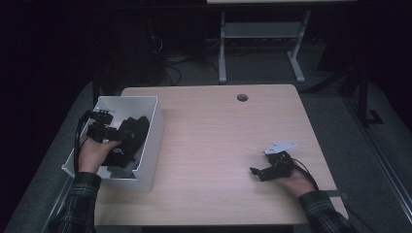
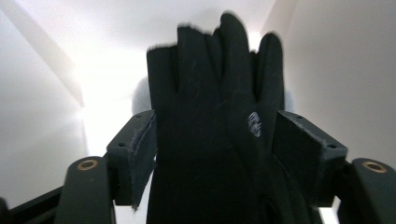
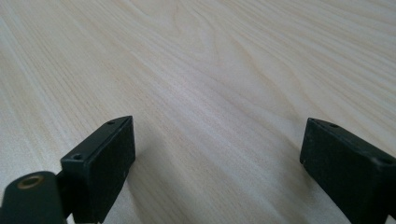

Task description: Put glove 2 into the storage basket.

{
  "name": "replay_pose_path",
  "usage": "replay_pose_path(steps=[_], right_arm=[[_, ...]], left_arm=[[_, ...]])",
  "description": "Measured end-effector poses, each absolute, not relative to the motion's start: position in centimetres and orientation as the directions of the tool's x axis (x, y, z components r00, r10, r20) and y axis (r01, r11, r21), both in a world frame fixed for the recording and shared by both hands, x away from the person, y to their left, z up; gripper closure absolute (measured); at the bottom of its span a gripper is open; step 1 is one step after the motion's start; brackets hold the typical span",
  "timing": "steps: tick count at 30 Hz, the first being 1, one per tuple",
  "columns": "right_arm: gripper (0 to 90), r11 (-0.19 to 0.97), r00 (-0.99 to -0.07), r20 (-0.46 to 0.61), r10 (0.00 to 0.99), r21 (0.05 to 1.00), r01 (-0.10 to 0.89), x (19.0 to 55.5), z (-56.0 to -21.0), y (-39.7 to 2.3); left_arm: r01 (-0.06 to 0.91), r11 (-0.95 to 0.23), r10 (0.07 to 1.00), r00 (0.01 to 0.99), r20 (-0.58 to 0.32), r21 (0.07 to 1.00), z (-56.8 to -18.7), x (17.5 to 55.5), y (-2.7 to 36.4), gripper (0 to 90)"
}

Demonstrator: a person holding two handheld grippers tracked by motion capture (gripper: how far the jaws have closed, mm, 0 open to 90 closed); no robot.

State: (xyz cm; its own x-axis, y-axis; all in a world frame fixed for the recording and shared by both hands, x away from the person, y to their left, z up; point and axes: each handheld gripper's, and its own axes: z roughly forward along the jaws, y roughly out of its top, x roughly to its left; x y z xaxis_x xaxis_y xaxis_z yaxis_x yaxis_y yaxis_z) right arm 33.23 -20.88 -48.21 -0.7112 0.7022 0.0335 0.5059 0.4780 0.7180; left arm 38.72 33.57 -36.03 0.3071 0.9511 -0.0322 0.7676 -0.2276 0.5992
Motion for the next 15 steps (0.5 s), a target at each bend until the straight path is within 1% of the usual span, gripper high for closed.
replay_pose_path(steps=[2, 6, 15], right_arm=[[10.0, 0.478, -0.711, 0.033, 0.702, 0.718, 0.506, 33.2, -48.2, -20.9], [10.0, 0.478, -0.711, 0.033, 0.702, 0.718, 0.506, 33.2, -48.2, -20.9], [10.0, 0.478, -0.711, 0.033, 0.703, 0.718, 0.506, 33.2, -48.2, -20.9]], left_arm=[[0.756, -0.231, 0.95, 0.312, -0.027, 0.612, -35.4, 38.6, 33.6, 27.9], [0.725, -0.24, 0.942, 0.335, -0.026, 0.645, -34.1, 38.3, 33.2, 27.0], [0.666, -0.262, 0.905, 0.42, -0.061, 0.698, -31.7, 38.0, 31.5, 21.5]])
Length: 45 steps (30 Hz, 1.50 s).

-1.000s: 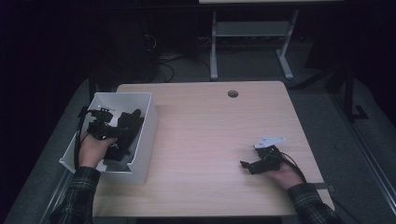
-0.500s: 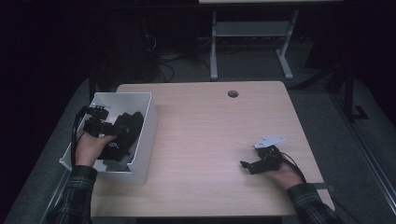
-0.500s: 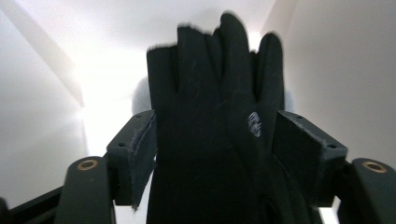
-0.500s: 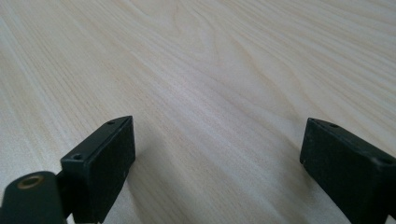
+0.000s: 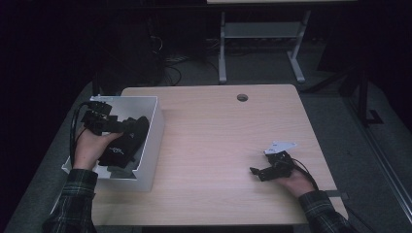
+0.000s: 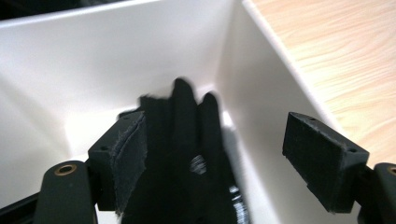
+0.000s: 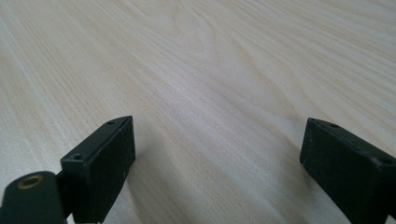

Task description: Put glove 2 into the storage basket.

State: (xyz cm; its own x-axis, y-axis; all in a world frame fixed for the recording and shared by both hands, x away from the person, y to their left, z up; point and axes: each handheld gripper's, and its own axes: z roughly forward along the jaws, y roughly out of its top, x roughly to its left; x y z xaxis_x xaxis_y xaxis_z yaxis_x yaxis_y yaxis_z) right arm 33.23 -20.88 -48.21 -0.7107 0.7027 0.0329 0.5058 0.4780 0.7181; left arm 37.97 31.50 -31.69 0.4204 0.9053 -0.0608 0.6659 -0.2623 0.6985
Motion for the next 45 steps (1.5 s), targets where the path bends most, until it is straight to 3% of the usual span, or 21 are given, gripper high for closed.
replay_pose_path(steps=[26, 45], right_arm=[[10.0, 0.464, -0.697, 0.04, 0.716, 0.719, 0.517, 33.0, -48.2, -21.0], [10.1, 0.463, -0.693, 0.037, 0.72, 0.719, 0.519, 32.9, -48.2, -21.0]], left_arm=[[0.525, -0.372, 0.758, 0.648, -0.076, 0.765, -28.8, 37.4, 19.6, 21.3], [0.505, -0.462, 0.675, 0.734, -0.08, 0.729, -34.5, 35.3, 11.4, 20.6]])
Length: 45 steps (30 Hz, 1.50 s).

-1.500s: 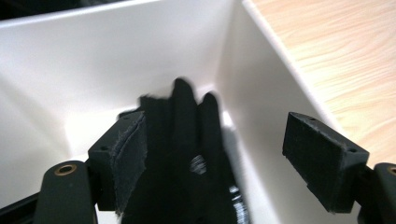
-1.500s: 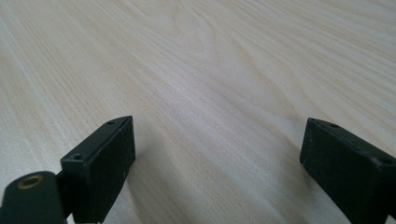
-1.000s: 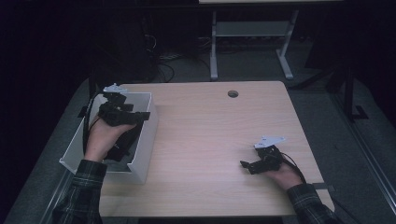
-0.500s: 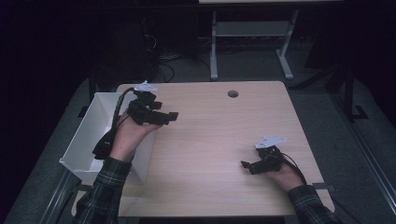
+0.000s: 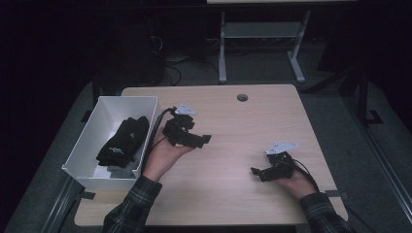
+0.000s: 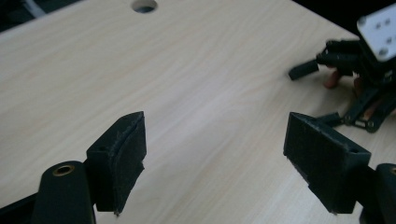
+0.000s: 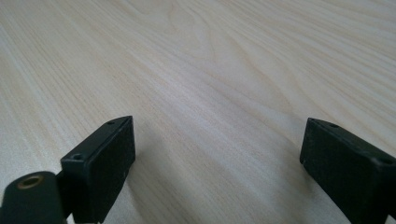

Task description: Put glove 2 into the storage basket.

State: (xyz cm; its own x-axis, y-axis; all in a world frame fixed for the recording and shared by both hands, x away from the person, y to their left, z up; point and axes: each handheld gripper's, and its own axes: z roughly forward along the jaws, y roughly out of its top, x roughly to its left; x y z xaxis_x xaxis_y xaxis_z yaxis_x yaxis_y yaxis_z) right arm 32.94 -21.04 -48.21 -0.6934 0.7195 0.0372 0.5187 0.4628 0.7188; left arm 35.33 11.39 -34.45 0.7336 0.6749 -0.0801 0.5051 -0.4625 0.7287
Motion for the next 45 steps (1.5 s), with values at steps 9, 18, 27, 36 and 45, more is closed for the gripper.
replay_pose_path(steps=[9, 18, 27, 36, 45], right_arm=[[10.0, 0.464, -0.694, 0.036, 0.719, 0.719, 0.518, 33.0, -48.2, -21.0], [10.0, 0.463, -0.693, 0.036, 0.72, 0.719, 0.518, 33.0, -48.2, -21.1], [10.0, 0.459, -0.687, 0.036, 0.725, 0.719, 0.522, 32.9, -48.2, -21.1], [10.1, 0.46, -0.687, 0.035, 0.726, 0.718, 0.522, 32.9, -48.2, -21.1], [10.1, 0.459, -0.686, 0.036, 0.727, 0.718, 0.524, 32.9, -48.2, -21.1]], left_arm=[[0.502, -0.52, 0.626, 0.774, -0.091, 0.691, -39.3, 34.2, 10.0, 18.1], [0.483, -0.585, 0.596, 0.801, -0.059, 0.652, -43.2, 33.3, 9.7, 13.7], [0.457, -0.606, 0.595, 0.803, -0.01, 0.651, -45.6, 33.0, 10.3, 13.0], [0.443, -0.606, 0.59, 0.808, -0.001, 0.661, -47.1, 32.8, 10.6, 12.6], [0.389, -0.576, 0.559, 0.829, -0.001, 0.719, -47.8, 32.8, 11.1, 12.5]])
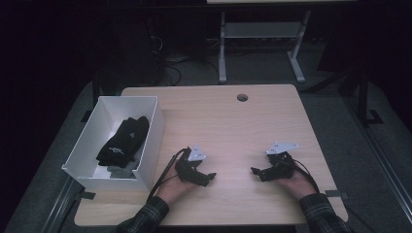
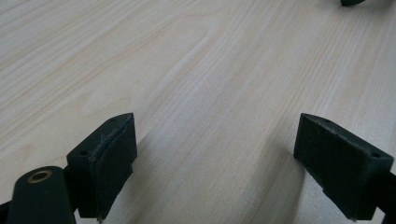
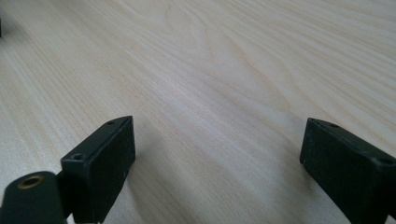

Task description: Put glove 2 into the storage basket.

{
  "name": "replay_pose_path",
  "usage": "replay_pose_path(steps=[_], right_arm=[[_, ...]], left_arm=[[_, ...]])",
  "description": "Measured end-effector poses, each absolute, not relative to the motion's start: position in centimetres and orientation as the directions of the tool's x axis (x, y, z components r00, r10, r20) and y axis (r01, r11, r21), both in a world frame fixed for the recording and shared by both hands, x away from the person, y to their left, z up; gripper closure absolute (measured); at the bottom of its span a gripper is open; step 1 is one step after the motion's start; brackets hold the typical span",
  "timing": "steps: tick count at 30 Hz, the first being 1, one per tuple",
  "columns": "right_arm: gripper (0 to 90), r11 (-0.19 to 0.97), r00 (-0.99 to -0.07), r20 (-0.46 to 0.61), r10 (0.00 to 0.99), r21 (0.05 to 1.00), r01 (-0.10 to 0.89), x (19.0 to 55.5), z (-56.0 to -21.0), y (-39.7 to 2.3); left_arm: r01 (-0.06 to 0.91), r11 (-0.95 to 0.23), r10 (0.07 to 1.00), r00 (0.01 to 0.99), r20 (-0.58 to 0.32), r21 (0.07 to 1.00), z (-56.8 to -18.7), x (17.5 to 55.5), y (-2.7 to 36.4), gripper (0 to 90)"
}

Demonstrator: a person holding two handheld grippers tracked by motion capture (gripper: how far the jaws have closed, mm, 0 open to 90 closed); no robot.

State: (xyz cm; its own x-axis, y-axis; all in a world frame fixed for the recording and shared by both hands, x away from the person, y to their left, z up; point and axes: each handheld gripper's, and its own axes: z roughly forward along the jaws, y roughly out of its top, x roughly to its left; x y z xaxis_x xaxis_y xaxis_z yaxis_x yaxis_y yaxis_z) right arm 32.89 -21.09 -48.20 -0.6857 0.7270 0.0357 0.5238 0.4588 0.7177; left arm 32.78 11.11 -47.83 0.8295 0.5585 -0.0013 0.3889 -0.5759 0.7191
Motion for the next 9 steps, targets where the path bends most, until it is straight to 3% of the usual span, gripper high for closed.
replay_pose_path(steps=[9], right_arm=[[10.1, 0.459, -0.686, 0.036, 0.727, 0.718, 0.524, 32.88, -48.2, -21.09]], left_arm=[[0.382, -0.58, 0.55, 0.835, -0.001, 0.719, -47.83, 32.8, 11.1, 12.7]])
